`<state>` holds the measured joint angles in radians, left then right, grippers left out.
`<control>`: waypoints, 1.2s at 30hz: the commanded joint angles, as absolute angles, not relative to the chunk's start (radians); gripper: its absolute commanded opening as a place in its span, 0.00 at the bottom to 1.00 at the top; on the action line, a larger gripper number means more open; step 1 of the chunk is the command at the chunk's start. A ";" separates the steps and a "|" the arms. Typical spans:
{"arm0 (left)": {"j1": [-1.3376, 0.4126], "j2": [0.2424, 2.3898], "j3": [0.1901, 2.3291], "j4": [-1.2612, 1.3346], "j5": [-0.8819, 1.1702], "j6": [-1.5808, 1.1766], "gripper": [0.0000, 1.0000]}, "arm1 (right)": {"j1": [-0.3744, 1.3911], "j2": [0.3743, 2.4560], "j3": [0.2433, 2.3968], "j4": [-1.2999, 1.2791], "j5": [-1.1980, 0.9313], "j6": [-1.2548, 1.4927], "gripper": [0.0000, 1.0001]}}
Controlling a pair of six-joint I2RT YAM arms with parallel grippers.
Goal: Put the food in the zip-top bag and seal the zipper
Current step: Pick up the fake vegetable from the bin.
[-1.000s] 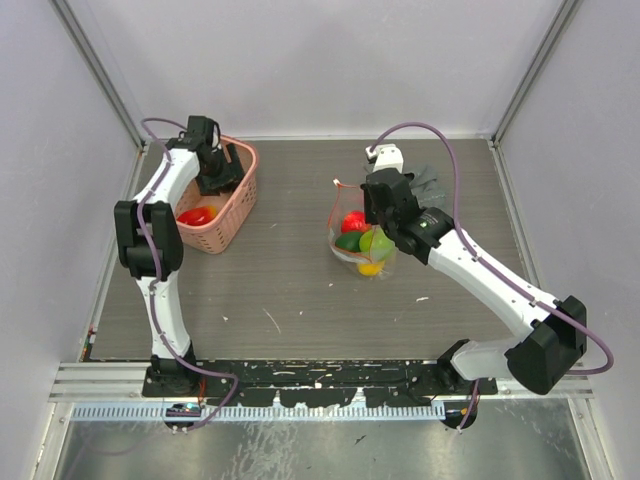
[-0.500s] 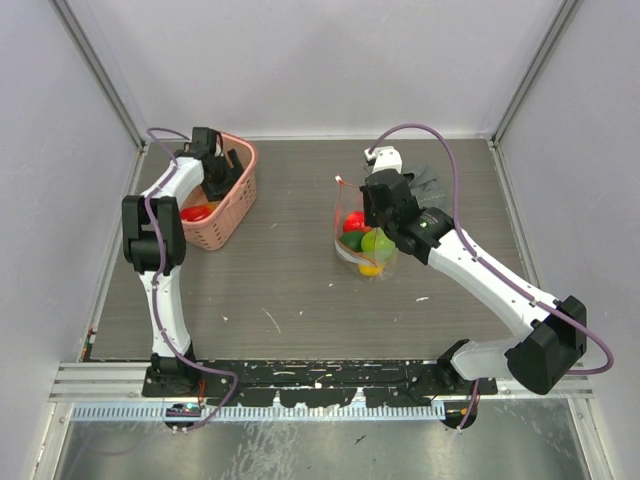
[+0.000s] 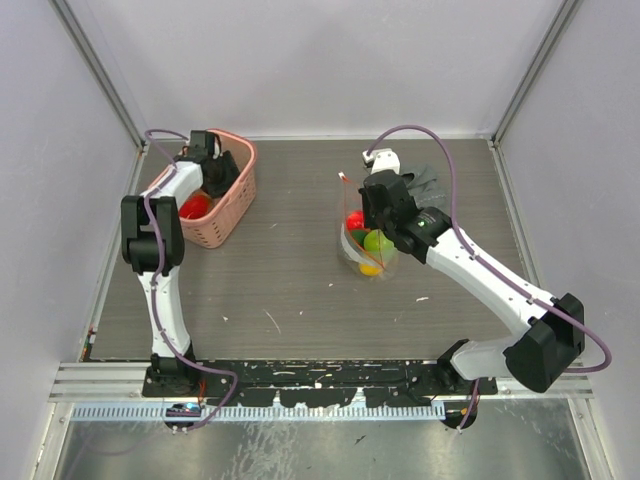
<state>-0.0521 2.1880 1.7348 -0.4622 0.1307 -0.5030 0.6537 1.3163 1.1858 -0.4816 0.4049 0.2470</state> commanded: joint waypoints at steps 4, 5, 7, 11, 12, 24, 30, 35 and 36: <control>-0.044 2.069 1.678 -0.523 0.157 -0.468 0.27 | 0.658 1.319 1.236 -0.463 0.399 0.246 0.01; -0.044 2.051 1.671 -0.525 0.155 -0.462 0.26 | 0.658 1.319 1.238 -0.461 0.399 0.244 0.01; -0.044 2.012 1.659 -0.529 0.152 -0.453 0.26 | 0.657 1.319 1.244 -0.457 0.398 0.241 0.01; -0.045 1.934 1.642 -0.558 0.125 -0.428 0.26 | 0.658 1.326 1.262 -0.455 0.389 0.233 0.01; -0.045 1.916 1.644 -0.572 0.119 -0.420 0.26 | 0.658 1.329 1.266 -0.456 0.385 0.232 0.01; -0.061 1.602 1.565 -0.613 0.150 -0.396 0.24 | 0.658 1.338 1.325 -0.449 0.373 0.205 0.01; -0.116 1.499 1.530 -0.655 0.214 -0.412 0.24 | 0.658 1.359 1.327 -0.423 0.357 0.215 0.01; -0.250 1.443 1.518 -0.658 0.246 -0.381 0.21 | 0.657 1.378 1.327 -0.422 0.337 0.234 0.01; -0.281 1.430 1.509 -0.649 0.244 -0.373 0.21 | 0.657 1.382 1.330 -0.422 0.334 0.238 0.01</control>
